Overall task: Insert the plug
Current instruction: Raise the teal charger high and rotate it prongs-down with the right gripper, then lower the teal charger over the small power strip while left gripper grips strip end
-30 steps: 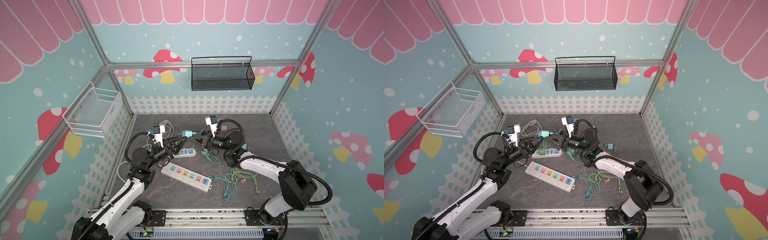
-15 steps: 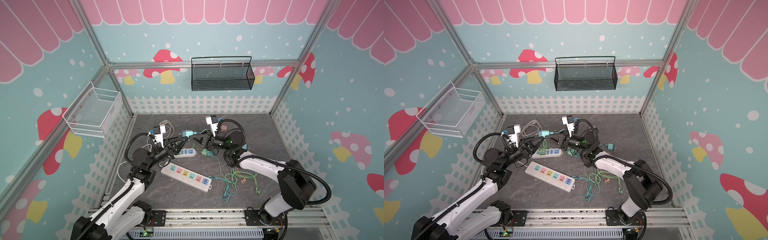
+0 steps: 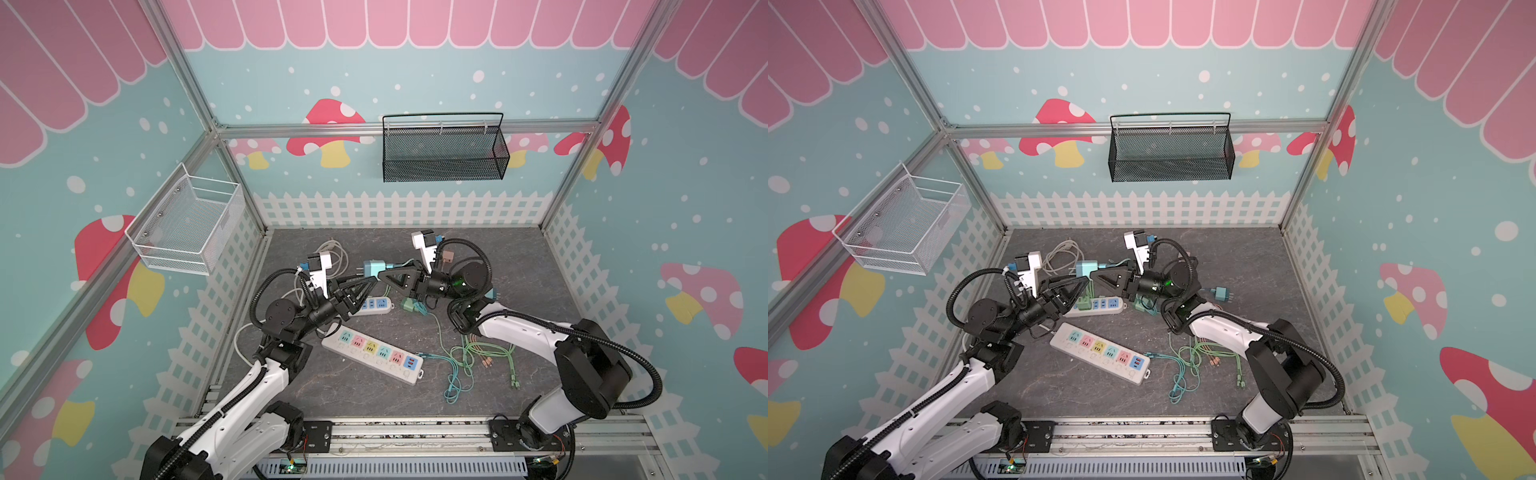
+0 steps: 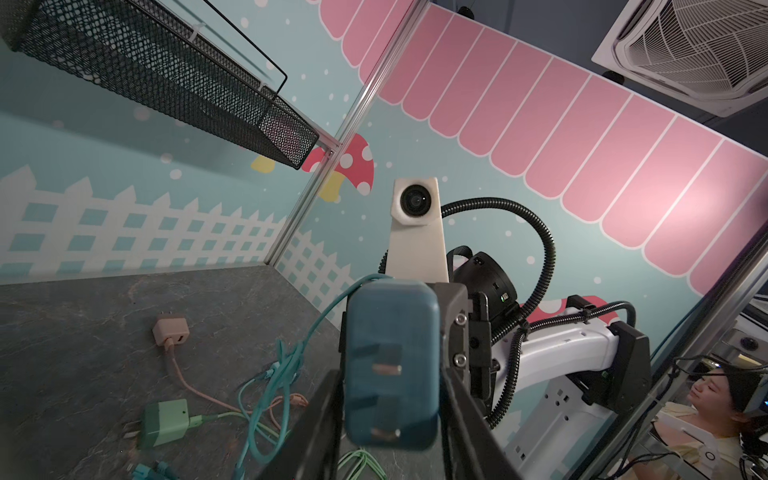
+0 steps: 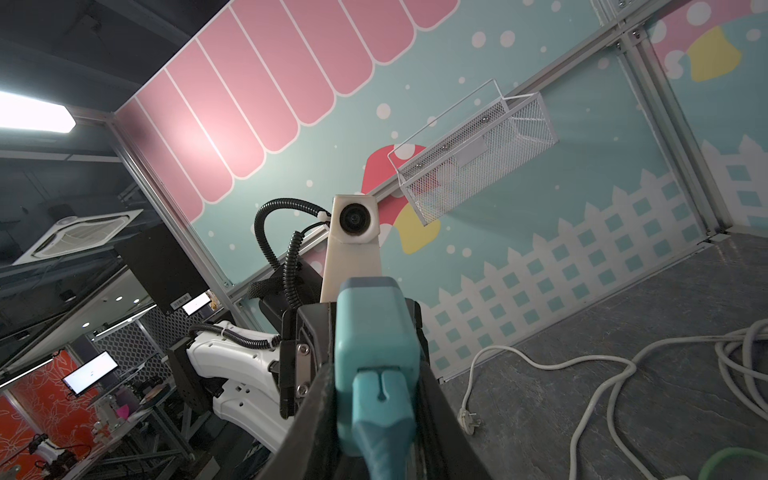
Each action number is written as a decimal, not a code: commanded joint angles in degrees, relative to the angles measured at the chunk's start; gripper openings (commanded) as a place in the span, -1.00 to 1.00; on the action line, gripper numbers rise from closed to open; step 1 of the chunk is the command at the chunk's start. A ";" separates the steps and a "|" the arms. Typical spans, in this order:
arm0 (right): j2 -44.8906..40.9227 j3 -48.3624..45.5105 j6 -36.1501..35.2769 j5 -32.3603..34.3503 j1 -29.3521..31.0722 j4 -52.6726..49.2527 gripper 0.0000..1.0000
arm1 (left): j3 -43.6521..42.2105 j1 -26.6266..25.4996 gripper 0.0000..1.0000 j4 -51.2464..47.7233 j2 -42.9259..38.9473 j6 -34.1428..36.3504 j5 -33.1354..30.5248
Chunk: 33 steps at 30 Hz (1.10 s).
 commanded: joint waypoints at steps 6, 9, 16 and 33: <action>-2.67 1.64 -4.47 0.82 -1.67 -5.28 -0.71 | -0.93 -0.23 0.00 -5.40 -3.64 3.04 -1.26; -4.10 2.70 -8.23 1.74 -2.69 -11.51 -0.75 | -1.70 -0.21 0.05 -7.05 -5.05 3.34 -1.77; -4.96 12.04 -19.64 2.45 -4.90 -30.15 -0.79 | -4.08 -0.19 0.15 -15.87 -11.42 6.17 -4.39; 19.21 46.69 -32.71 2.65 -6.59 -47.03 -0.79 | 1.57 -0.09 0.17 -55.13 -21.18 13.73 -28.03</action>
